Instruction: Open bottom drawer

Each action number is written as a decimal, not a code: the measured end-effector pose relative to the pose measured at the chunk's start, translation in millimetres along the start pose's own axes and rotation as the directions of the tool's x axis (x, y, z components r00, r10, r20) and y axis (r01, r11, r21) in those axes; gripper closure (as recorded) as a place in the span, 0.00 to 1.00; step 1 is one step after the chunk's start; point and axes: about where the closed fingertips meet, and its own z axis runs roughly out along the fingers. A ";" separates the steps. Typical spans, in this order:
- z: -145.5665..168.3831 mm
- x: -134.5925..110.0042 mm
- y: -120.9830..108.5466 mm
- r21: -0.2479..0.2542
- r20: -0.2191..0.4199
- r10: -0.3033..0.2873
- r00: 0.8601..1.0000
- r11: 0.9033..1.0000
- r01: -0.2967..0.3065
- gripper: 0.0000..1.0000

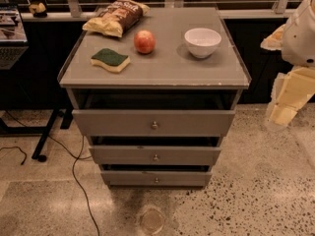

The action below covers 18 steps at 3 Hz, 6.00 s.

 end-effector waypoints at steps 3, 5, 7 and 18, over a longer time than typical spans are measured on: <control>20.3 -4.0 16.7 0.011 0.115 0.086 0.990 0.996 -0.088 0.00; 108.1 -16.0 54.5 -0.062 0.316 0.300 0.900 0.953 -0.296 0.00; 149.9 -26.6 48.5 -0.077 0.399 0.346 0.849 0.936 -0.345 0.00; 409.6 28.8 111.9 -0.297 0.480 0.710 0.515 0.684 -0.666 0.00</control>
Offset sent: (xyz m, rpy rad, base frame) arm -0.0031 0.0061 -0.0099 0.0542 -0.0212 0.0087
